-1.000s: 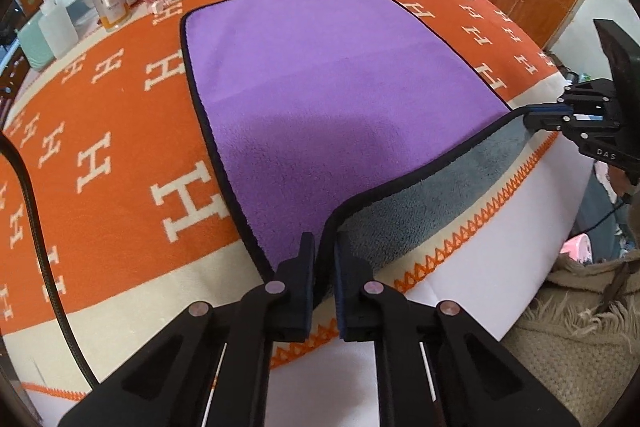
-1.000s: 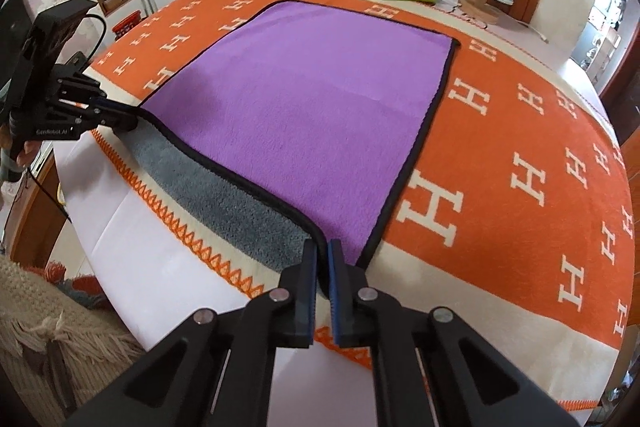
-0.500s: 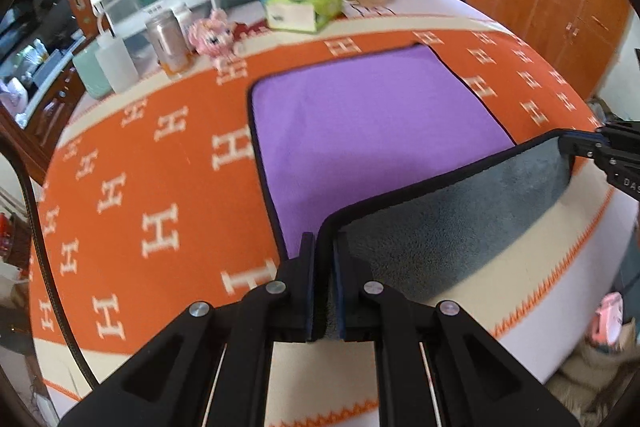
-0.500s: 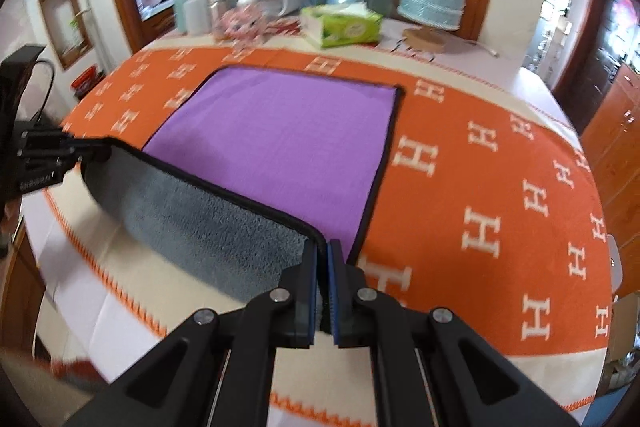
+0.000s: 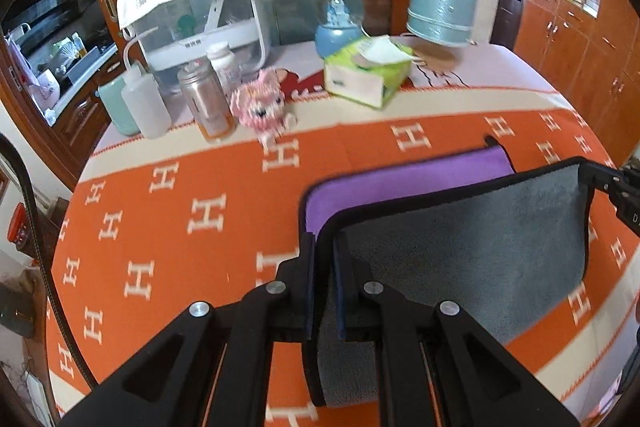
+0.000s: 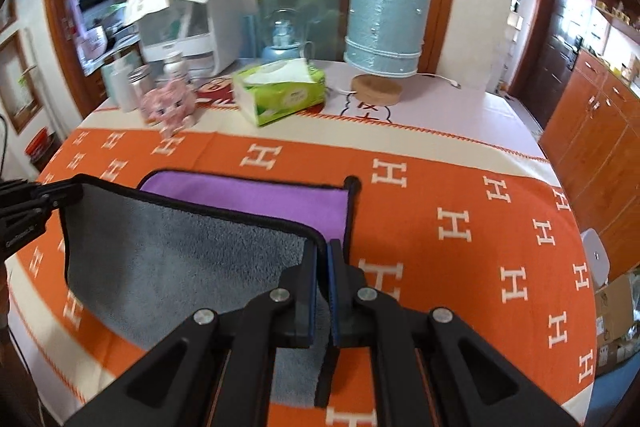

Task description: Fold towel

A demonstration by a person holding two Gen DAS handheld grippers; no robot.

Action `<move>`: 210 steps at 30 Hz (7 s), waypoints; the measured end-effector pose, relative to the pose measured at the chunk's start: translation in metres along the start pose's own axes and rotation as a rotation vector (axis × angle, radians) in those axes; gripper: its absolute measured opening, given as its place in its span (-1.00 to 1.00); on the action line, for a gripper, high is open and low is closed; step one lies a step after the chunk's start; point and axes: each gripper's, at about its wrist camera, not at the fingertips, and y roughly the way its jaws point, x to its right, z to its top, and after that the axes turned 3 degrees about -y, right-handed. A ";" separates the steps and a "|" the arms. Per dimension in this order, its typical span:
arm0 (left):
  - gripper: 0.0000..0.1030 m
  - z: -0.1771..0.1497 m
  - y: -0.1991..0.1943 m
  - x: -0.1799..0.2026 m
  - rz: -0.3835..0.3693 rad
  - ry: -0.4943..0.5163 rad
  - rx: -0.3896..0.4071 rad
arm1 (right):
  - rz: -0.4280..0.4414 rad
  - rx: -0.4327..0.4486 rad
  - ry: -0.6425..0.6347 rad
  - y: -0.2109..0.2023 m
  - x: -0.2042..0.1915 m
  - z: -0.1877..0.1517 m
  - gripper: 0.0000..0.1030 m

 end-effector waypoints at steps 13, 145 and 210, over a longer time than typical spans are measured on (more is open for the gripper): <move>-0.88 0.032 0.067 -0.001 0.083 -0.066 -0.040 | -0.081 -0.020 0.031 0.056 0.000 0.041 -0.91; 0.98 -0.146 -0.211 0.094 0.026 -0.115 0.084 | -0.047 0.002 0.190 -0.191 -0.056 -0.140 0.16; 0.98 -0.158 -0.201 0.089 0.014 -0.136 0.039 | -0.054 -0.017 0.184 -0.183 -0.064 -0.139 0.16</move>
